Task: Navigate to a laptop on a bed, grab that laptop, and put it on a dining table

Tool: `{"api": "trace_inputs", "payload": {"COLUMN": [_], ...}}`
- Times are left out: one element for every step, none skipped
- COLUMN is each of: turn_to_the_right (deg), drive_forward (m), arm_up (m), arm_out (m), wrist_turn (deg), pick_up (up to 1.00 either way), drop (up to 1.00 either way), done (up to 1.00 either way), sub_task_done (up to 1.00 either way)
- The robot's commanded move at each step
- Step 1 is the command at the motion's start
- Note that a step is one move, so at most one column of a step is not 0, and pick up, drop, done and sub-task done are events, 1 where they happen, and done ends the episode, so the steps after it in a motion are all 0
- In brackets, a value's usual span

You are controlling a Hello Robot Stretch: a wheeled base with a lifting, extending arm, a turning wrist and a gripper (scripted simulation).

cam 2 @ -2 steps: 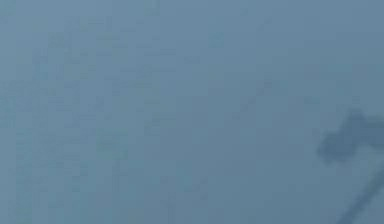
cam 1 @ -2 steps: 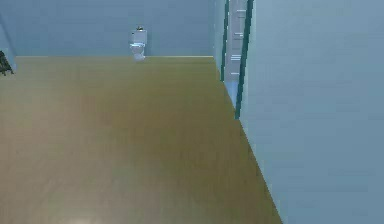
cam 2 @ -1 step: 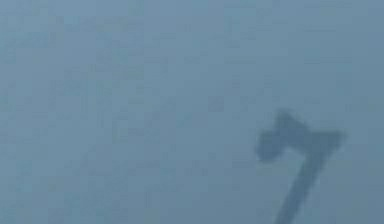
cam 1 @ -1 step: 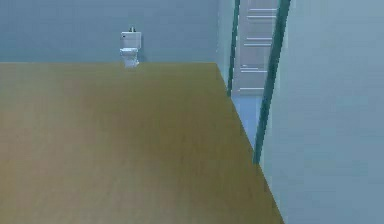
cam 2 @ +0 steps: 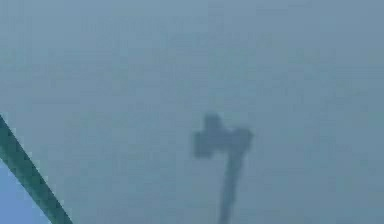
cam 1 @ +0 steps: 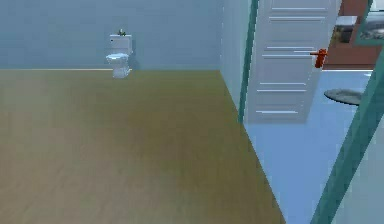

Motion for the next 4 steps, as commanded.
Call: {"api": "trace_inputs", "payload": {"turn_to_the_right": [0.0,36.0,0.0,6.0], "drive_forward": [1.00,0.00,0.05,0.00], "arm_up": [0.00,0.00,0.00,0.00], "arm_out": [0.00,0.00,0.00,0.00], "wrist_turn": [0.0,0.0,0.0,0.0], "pick_up": [0.00,0.00,0.00,0.00], "drop": [0.00,0.00,0.00,0.00], "done": [0.00,0.00,0.00,0.00], "sub_task_done": [0.00,0.00,0.00,0.00]}}
